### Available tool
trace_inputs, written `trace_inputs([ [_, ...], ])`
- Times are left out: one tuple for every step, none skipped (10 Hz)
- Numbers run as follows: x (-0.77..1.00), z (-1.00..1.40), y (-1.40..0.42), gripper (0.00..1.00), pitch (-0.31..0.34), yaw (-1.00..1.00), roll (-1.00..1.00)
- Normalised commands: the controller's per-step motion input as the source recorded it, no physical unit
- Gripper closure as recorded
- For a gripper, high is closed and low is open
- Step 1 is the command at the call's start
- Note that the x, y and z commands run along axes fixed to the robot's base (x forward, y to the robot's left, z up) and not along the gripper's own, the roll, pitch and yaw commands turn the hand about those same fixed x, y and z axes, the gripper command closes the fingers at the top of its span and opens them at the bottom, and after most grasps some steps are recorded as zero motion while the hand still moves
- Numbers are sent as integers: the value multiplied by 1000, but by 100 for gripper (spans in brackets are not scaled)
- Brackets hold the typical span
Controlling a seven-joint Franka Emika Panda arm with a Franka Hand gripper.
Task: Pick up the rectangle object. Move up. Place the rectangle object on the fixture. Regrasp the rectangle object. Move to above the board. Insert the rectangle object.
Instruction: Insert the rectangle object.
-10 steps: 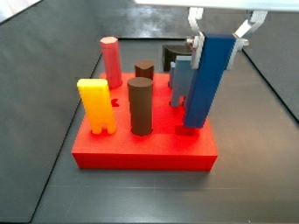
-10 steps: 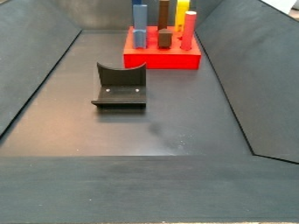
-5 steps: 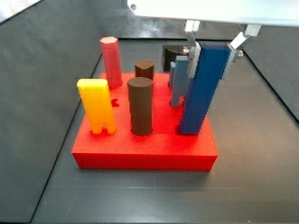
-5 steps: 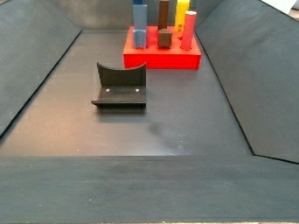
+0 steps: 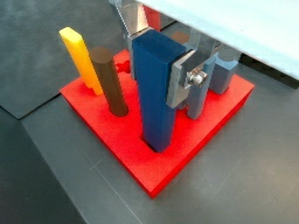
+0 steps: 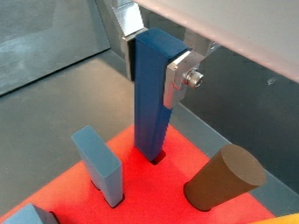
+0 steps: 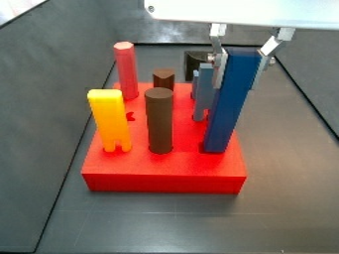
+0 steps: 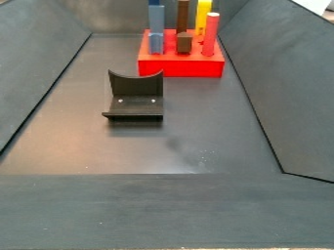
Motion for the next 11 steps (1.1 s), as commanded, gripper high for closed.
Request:
trace_inputs([
  [3, -149, -3, 100, 0, 0, 0],
  [0, -140, -3, 100, 9, 0, 3],
  [66, -129, 0, 100, 39, -57, 0],
  [0, -111, 0, 100, 20, -111, 0],
  [0, -106, 0, 100, 11, -94, 0],
  [0, -120, 0, 100, 4, -109, -9],
  [0, -134, 0, 100, 10, -117, -20],
  [-34, -154, 0, 100, 0, -109, -1],
  [-54, -197, 0, 100, 0, -97, -1],
  [-109, -217, 3, 100, 0, -80, 0],
  [-126, -223, 0, 100, 0, -57, -7],
])
